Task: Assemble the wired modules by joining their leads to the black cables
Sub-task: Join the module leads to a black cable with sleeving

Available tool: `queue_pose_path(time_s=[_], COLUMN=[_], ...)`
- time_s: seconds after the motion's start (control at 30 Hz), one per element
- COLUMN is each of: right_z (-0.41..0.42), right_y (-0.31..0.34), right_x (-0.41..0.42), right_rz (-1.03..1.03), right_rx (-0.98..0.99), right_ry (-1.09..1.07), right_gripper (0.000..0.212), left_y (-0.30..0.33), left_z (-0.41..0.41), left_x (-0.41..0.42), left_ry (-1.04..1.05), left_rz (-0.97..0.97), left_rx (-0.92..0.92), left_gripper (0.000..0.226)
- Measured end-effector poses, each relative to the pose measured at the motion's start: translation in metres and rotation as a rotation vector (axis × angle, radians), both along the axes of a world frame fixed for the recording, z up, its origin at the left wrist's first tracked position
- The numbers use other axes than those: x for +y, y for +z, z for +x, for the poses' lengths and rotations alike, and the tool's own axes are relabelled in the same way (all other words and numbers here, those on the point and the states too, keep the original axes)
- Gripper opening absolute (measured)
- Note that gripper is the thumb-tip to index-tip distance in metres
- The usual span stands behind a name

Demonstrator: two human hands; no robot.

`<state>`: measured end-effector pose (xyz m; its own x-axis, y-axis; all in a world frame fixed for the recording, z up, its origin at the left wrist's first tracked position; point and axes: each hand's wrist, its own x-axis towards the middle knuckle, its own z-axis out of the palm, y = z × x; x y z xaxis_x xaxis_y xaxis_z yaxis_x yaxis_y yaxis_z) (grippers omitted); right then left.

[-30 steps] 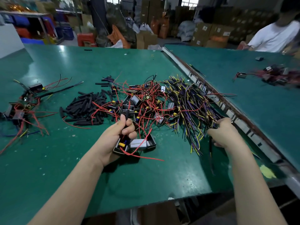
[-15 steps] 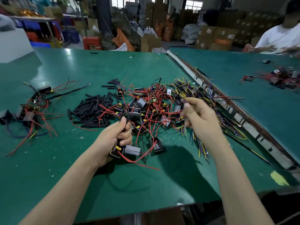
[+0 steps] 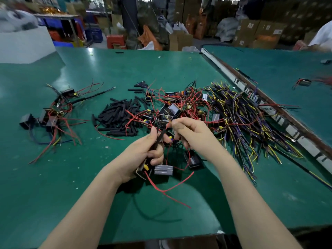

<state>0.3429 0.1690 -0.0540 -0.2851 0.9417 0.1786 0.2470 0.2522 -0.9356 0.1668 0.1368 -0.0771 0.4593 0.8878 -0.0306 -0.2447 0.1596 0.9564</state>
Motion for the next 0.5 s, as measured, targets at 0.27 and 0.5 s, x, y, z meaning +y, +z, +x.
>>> queue_pose_path(time_s=[0.27, 0.5], right_z=[0.0047, 0.0034], right_y=[-0.0071, -0.0118], right_x=[-0.0048, -0.0031], right_rz=[0.170, 0.220], right_rx=[0.017, -0.080], right_ry=[-0.080, -0.117], right_gripper=[0.011, 0.012], left_y=[0.0014, 0.0059], left_z=[-0.0019, -0.0019], left_x=[-0.0002, 0.0047], left_ry=[0.097, 0.184], left_rz=[0.151, 0.202], left_rx=[0.199, 0.212], left_gripper=[0.044, 0.034])
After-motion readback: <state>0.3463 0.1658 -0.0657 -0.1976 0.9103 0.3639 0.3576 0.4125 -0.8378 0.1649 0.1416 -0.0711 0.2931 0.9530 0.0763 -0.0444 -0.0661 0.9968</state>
